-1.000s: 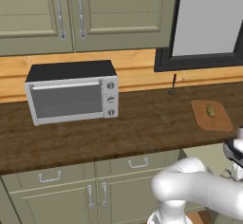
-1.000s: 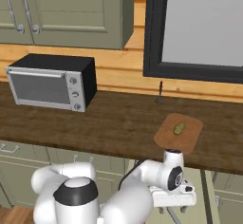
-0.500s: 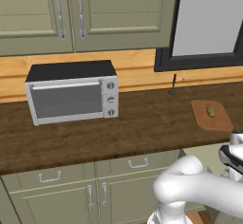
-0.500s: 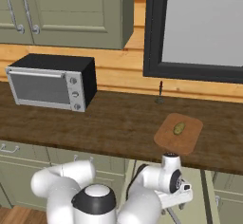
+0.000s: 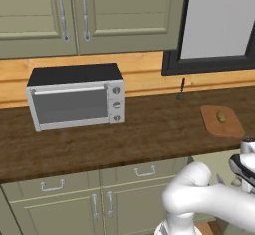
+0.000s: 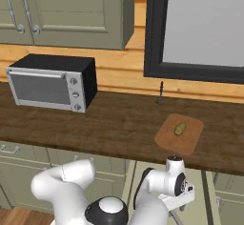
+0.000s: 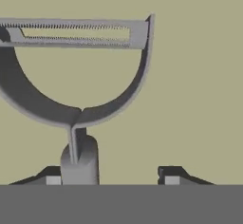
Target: Place the appropriate cutting tool for cutting the potato skin on the cutting board.
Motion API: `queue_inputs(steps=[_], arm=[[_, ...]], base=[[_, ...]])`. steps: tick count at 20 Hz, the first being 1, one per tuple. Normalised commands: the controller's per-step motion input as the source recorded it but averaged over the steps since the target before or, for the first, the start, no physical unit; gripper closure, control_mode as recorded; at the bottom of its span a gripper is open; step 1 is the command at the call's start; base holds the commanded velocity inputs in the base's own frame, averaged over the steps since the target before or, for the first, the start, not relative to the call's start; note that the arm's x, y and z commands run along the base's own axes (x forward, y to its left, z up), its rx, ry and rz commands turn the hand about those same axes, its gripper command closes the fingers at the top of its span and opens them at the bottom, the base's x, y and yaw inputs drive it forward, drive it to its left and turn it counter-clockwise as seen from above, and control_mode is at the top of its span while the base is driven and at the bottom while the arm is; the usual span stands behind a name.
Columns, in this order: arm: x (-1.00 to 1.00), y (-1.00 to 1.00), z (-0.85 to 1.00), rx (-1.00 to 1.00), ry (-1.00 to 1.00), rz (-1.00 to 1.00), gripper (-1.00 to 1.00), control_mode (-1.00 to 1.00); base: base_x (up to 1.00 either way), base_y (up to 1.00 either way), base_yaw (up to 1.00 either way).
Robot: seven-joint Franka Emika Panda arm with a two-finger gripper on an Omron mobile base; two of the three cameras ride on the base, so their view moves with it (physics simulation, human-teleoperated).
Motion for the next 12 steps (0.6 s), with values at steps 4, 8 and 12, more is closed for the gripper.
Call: queue_inputs(steps=[4,8,12], arm=[[-0.18,0.00,-0.18,0.03,0.00,0.04,1.00,-1.00],[-0.25,0.18,0.03,0.02,0.00,0.00,1.00,-1.00],[-0.47,0.05,0.59,0.01,-0.02,0.00,1.00,-1.00]], base=[[0.00,0.00,0.00],[0.00,0.00,0.00],[0.00,0.00,0.00]])
